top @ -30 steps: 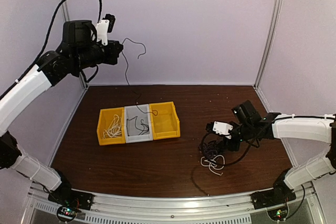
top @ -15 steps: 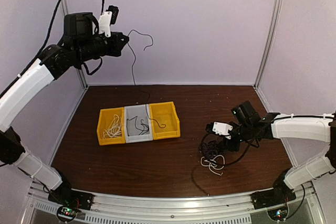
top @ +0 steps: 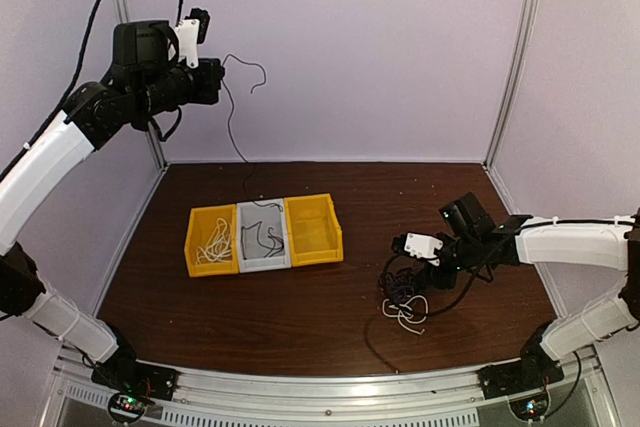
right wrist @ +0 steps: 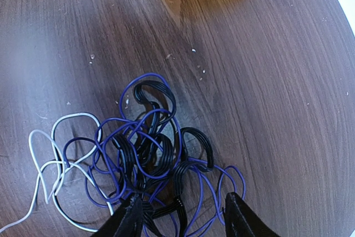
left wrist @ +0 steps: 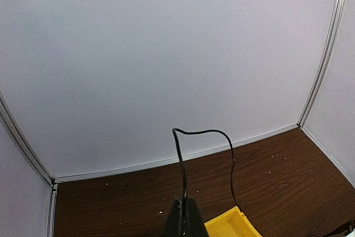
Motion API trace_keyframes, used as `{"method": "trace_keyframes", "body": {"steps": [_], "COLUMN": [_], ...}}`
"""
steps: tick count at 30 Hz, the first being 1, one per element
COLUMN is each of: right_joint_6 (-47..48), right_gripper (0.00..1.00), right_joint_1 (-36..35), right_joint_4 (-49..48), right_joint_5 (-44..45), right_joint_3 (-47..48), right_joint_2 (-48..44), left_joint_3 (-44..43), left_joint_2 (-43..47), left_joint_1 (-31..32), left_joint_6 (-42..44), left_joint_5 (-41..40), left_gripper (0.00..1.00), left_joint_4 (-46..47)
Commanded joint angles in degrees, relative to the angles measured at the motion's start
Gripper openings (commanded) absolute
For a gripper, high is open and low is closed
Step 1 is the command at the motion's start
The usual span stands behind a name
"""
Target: Untangle the cables
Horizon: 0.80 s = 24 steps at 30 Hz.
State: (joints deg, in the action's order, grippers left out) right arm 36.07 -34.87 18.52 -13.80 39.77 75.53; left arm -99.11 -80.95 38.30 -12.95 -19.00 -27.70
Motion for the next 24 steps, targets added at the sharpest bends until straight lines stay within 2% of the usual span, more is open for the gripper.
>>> {"method": "trace_keyframes", "body": {"steps": [1, 12, 18, 24], "right_joint_6": [0.5, 0.7, 0.6, 0.8], "right_gripper": [0.52, 0.51, 0.51, 0.51], "right_joint_1": [0.1, 0.1, 0.1, 0.1], "right_joint_4": [-0.3, -0.2, -0.3, 0.2], "right_joint_5": [1.1, 1.1, 1.2, 1.3], "right_joint_3": [-0.4, -0.5, -0.6, -0.2], "right_joint_2": [0.6, 1.1, 1.3, 2.5], "left_joint_3": [1.3, 10.5, 16.8, 19.1], "left_joint_2": [0.8, -0.6, -0.9, -1.0], "left_joint_1": [-0.2, -0.4, -0.9, -2.2], "left_joint_6": [1.9, 1.4, 1.9, 1.0], "left_joint_5": [-5.5, -8.6, -13.0, -6.6], "left_gripper": [0.0, 0.0, 0.0, 0.0], "left_joint_4": [0.3, 1.2, 3.0, 4.6]}}
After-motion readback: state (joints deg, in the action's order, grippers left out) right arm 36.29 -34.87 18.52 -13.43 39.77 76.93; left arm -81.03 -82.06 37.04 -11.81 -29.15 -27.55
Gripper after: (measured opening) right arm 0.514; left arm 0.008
